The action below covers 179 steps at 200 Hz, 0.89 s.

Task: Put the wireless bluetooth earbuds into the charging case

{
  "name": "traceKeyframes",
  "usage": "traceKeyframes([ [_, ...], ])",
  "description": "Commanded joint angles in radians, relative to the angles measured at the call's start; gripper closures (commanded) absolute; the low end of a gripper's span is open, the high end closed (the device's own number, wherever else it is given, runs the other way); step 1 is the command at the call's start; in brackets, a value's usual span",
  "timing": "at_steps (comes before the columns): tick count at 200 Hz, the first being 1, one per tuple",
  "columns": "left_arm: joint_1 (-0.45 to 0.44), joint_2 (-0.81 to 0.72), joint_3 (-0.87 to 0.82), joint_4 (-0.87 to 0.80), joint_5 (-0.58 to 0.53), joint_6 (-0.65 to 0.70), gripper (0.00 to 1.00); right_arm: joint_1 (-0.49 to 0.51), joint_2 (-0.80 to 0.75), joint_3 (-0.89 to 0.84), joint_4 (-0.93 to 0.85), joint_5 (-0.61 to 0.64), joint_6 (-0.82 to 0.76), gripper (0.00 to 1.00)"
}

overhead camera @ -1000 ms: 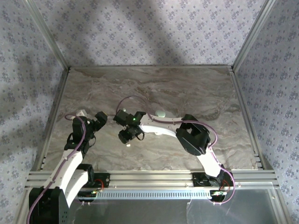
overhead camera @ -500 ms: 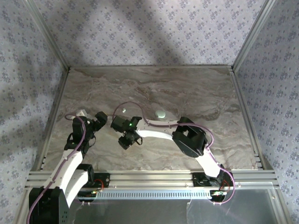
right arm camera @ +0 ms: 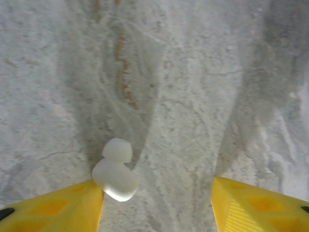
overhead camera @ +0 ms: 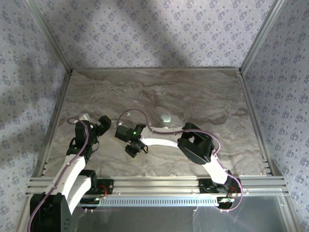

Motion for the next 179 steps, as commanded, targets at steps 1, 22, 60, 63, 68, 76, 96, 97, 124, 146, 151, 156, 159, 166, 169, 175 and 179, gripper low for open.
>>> traceKeyframes([
  [1,0.007,0.001,-0.004,0.033,0.023,-0.005,0.0,-0.015,-0.04,-0.014,-0.044,0.06,0.019,0.38],
  [22,0.006,0.003,-0.005,0.036,0.024,-0.005,0.0,-0.023,-0.041,-0.013,-0.043,0.066,0.025,0.39],
  [60,0.006,0.009,-0.005,0.043,0.03,-0.005,0.0,-0.045,-0.035,-0.001,-0.016,0.039,0.03,0.39],
  [63,0.006,0.01,-0.004,0.042,0.03,-0.006,0.0,-0.047,-0.033,0.001,-0.014,0.036,0.032,0.39],
  [68,0.006,0.01,-0.005,0.044,0.031,-0.006,0.0,-0.052,-0.033,0.003,-0.01,0.032,0.033,0.39],
  [76,0.007,0.011,-0.005,0.044,0.032,-0.005,0.0,-0.058,-0.029,0.006,-0.006,0.026,0.036,0.39],
  [96,0.006,0.015,-0.007,0.047,0.034,-0.007,0.0,-0.074,-0.019,0.017,-0.004,0.024,0.038,0.39],
  [97,0.006,0.014,-0.007,0.047,0.034,-0.007,0.0,-0.075,-0.019,0.018,-0.004,0.024,0.039,0.39],
  [124,0.006,0.022,-0.007,0.054,0.038,-0.006,0.0,-0.089,-0.011,0.037,-0.007,0.017,0.039,0.39],
  [146,0.006,0.034,-0.007,0.061,0.045,-0.007,0.0,-0.093,-0.013,0.05,-0.013,0.008,0.038,0.39],
  [151,0.005,0.035,-0.007,0.062,0.046,-0.006,0.0,-0.093,-0.017,0.049,-0.015,0.006,0.039,0.39],
  [156,0.004,0.038,-0.006,0.064,0.047,-0.007,0.0,-0.091,-0.023,0.047,-0.018,0.003,0.041,0.39],
  [159,0.005,0.038,-0.007,0.065,0.047,-0.007,0.0,-0.091,-0.027,0.046,-0.019,0.003,0.041,0.39],
  [166,0.005,0.04,-0.005,0.066,0.048,-0.007,0.0,-0.09,-0.035,0.042,-0.024,0.001,0.046,0.39],
  [169,0.005,0.04,-0.007,0.067,0.049,-0.008,0.0,-0.089,-0.04,0.039,-0.026,0.003,0.048,0.39],
  [175,0.005,0.043,-0.007,0.069,0.05,-0.008,0.0,-0.087,-0.05,0.034,-0.03,0.003,0.051,0.39],
  [179,0.006,0.044,-0.007,0.07,0.051,-0.007,0.0,-0.085,-0.056,0.03,-0.031,0.003,0.053,0.39],
])
